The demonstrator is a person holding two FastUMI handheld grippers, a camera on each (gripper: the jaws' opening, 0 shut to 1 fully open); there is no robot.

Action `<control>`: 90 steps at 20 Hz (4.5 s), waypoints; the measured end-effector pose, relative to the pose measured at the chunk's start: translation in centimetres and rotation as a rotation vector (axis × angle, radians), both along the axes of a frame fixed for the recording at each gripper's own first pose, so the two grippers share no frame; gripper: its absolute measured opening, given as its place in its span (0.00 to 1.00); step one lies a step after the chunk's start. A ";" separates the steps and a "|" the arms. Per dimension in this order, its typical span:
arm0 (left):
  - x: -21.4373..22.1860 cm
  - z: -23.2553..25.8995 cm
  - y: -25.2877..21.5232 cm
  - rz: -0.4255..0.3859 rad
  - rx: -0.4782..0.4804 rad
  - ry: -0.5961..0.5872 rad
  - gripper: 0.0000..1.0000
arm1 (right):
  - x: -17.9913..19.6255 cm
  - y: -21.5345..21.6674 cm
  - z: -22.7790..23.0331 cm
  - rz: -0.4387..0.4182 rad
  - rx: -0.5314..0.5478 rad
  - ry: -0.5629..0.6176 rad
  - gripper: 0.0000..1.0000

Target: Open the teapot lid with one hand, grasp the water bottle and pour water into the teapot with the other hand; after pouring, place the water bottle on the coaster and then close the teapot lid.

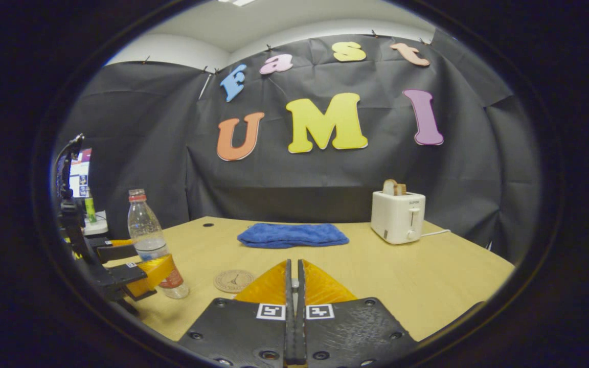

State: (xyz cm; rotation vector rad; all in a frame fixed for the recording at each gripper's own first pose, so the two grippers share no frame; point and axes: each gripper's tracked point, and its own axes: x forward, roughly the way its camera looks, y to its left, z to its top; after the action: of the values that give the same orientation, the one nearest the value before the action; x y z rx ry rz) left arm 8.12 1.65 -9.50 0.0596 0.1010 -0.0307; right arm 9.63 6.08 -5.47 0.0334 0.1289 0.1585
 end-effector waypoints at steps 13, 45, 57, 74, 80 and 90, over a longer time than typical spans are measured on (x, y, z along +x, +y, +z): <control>-1.4 2.3 -2.8 -0.060 0.251 -0.004 0.77 | -2.4 -4.7 0.1 -0.050 0.040 0.000 0.00; 0.0 1.2 -4.5 -0.191 1.646 0.183 0.76 | -3.1 -11.7 -2.8 -0.125 0.113 0.059 0.00; 0.3 1.6 -6.8 -0.236 1.857 0.194 0.77 | -3.1 -12.5 -2.3 -0.141 0.128 0.049 0.00; 0.7 1.7 -8.7 -0.223 2.046 0.166 0.76 | -3.2 -12.8 -2.2 -0.148 0.132 0.051 0.00; 0.8 2.3 -8.9 -0.200 2.118 0.137 0.76 | -3.1 -13.0 -2.1 -0.152 0.131 0.052 0.00; 1.2 2.0 -8.6 -0.220 2.098 0.144 0.76 | -3.2 -13.3 -2.1 -0.162 0.142 0.058 0.00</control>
State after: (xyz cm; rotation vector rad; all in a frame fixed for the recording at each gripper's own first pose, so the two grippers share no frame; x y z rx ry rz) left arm 9.29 -6.97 -7.51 2.1685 0.2331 -0.1379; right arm 6.42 -7.25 -7.59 0.1895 0.1721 0.0049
